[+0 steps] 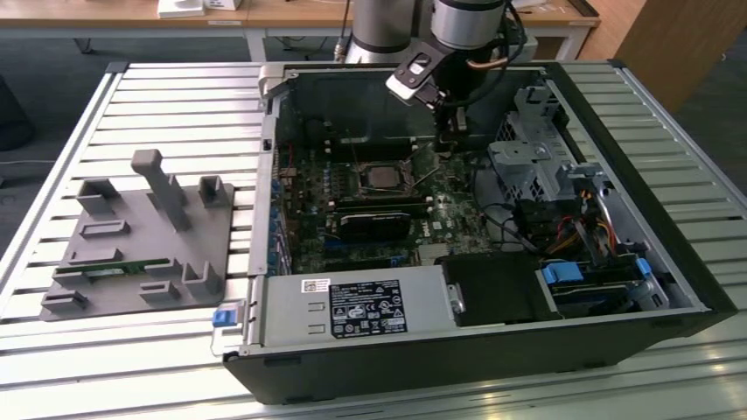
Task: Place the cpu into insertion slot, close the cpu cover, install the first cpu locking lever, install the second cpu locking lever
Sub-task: 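Close the cpu cover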
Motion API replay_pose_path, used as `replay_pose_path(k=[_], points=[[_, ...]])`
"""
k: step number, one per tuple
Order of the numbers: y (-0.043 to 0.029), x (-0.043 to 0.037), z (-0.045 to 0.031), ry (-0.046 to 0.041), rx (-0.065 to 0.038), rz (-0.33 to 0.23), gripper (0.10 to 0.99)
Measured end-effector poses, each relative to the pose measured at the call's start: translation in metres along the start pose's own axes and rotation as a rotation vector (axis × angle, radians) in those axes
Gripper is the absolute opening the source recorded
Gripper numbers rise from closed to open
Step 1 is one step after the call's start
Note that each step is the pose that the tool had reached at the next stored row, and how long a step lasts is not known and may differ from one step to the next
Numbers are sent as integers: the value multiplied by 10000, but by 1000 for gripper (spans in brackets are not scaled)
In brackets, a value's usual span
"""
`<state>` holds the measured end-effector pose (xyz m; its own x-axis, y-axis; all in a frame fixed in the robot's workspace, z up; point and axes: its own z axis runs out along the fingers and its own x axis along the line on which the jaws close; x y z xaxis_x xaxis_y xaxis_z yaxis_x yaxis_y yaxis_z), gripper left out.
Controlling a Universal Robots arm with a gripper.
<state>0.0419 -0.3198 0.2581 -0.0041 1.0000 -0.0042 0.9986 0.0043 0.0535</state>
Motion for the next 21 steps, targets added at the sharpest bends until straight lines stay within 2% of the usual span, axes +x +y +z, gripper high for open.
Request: replay_pose_path(k=[10, 17, 21], points=[[171, 15, 18, -1, 39, -1, 106], [176, 16, 129, 1, 173, -1, 106], [152, 16, 141, -1, 196, -1, 106]])
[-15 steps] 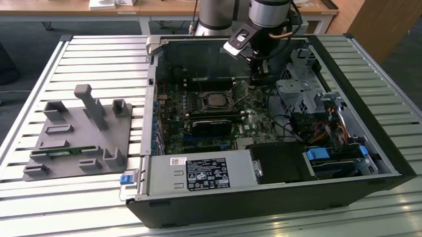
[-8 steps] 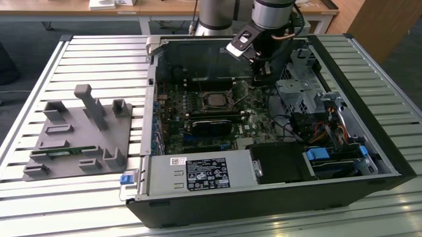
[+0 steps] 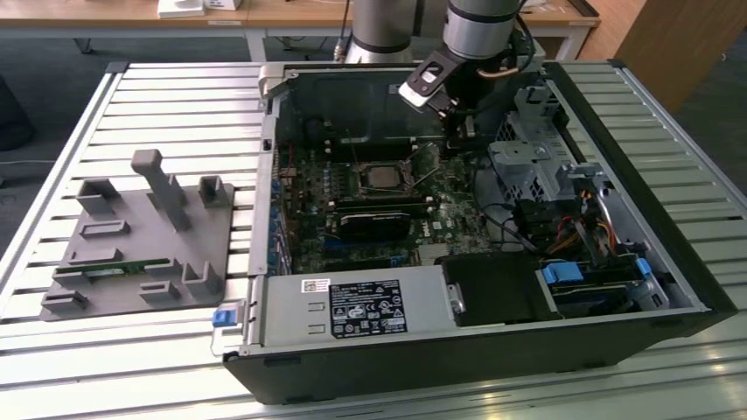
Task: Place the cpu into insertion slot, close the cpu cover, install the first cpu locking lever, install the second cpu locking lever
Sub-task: 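Close the cpu cover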
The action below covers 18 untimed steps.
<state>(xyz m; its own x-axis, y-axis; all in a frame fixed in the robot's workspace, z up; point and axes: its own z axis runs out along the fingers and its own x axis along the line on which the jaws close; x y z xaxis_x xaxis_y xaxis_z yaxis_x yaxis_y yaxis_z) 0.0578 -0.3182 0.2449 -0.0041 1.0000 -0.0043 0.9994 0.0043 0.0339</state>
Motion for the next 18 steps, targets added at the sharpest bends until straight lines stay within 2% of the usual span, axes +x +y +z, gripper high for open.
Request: replay_pose_path(k=[8, 18], points=[[-100, 0, 2, 1, 0, 0, 106], [-135, 0, 2, 1, 0, 0, 106]])
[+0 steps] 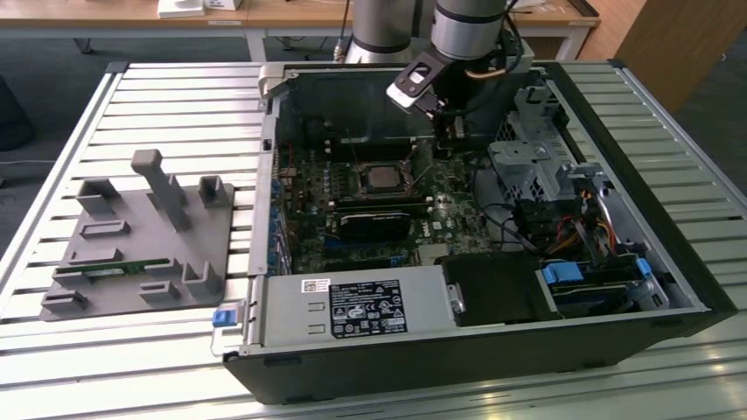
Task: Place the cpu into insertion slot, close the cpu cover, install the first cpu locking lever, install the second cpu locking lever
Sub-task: 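Close the cpu cover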
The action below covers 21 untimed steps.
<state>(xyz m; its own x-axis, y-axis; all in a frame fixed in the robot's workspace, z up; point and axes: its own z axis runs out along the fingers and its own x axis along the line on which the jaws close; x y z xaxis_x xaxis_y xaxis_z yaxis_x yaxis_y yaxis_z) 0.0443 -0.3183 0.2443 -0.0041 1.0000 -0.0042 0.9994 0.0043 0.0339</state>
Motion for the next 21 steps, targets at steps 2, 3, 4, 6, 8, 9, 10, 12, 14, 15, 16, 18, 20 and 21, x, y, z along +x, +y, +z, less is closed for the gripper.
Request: replay_pose_path(k=[2, 3, 4, 6, 8, 9, 10, 12, 14, 15, 16, 18, 20, 21], points=[[-12, 0, 0, 0, 0, 0, 106], [-19, 0, 0, 0, 0, 0, 106], [-26, 0, 0, 0, 0, 0, 106], [-41, 0, 1, 0, 0, 1, 106], [-57, 0, 3, 1, -1, 0, 106], [-65, 0, 3, 0, 0, 0, 106], [-73, 1, 4, 1, 0, -1, 106], [-97, 1, 5, 0, 0, 0, 106], [-126, 1, 5, -1, 1, 0, 106], [-141, 1, 6, -1, 0, 0, 106], [-158, 1, 6, 0, 0, 0, 106], [-192, 1, 7, 0, 0, 0, 106], [-226, 1, 7, 0, 0, 0, 106], [-244, 1, 7, 1, 0, 1, 106]])
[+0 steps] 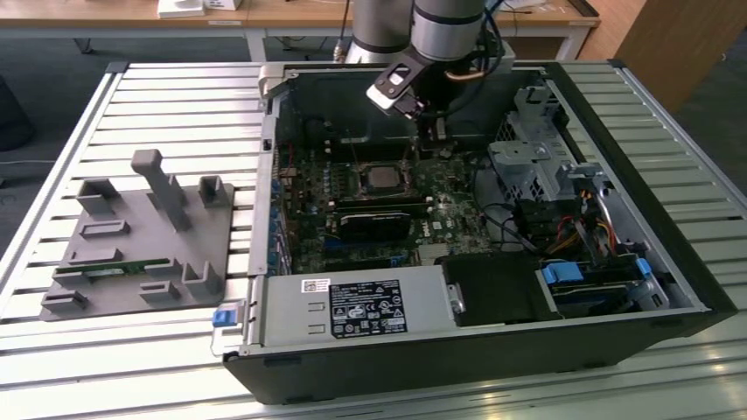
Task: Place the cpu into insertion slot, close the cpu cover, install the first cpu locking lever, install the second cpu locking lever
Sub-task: 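Close the cpu cover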
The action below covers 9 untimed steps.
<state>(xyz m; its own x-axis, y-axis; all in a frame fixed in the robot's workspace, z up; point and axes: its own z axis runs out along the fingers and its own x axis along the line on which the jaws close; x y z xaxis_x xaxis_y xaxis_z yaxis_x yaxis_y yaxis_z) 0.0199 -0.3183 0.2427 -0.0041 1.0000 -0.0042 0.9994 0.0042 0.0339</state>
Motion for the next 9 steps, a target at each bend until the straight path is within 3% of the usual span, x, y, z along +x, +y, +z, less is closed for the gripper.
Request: replay_pose_path(k=[9], points=[[-132, 1, 3, -2, 1, -1, 106]])
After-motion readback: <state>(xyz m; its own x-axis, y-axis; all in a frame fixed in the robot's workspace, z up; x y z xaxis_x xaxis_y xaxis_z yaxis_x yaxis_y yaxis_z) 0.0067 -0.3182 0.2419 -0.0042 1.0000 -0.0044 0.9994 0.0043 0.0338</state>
